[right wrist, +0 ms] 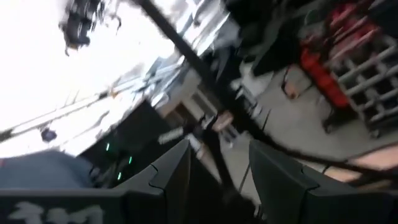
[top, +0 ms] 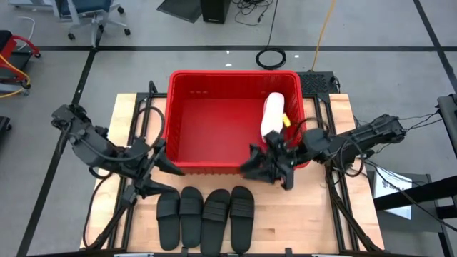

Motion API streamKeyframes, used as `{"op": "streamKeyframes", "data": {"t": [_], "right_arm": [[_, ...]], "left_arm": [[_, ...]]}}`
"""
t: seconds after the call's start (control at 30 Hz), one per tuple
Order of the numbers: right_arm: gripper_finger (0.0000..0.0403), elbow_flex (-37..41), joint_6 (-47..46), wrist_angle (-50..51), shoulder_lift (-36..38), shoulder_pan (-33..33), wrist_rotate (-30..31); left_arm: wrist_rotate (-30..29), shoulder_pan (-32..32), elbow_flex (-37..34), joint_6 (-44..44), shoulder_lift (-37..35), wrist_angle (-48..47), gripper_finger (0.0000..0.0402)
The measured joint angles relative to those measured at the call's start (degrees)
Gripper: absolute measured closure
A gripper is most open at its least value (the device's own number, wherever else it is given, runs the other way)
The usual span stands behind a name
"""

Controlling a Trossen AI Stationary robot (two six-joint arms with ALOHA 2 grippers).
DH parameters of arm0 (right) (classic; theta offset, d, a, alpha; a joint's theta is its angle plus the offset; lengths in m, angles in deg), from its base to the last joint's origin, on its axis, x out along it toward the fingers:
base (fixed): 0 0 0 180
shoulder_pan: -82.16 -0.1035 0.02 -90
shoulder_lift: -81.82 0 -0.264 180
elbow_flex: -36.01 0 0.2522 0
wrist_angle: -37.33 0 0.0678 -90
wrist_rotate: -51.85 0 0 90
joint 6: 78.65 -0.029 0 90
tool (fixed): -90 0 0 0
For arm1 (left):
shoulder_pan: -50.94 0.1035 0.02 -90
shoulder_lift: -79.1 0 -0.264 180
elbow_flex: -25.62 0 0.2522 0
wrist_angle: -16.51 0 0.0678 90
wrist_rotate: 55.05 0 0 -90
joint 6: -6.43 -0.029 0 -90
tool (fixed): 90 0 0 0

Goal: Pick and place slides into bin
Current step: Put the black slide into the red bin

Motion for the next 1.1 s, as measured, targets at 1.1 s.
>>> {"op": "streamKeyframes", "data": {"t": [1.1], "right_arm": [[0.0245, -0.92, 15.34, -5.88, -1.37, -12.84, 12.43]], "left_arm": [[-0.76, -3.21, 0.02, -2.35, 0.58, 0.32, 0.0176]]}}
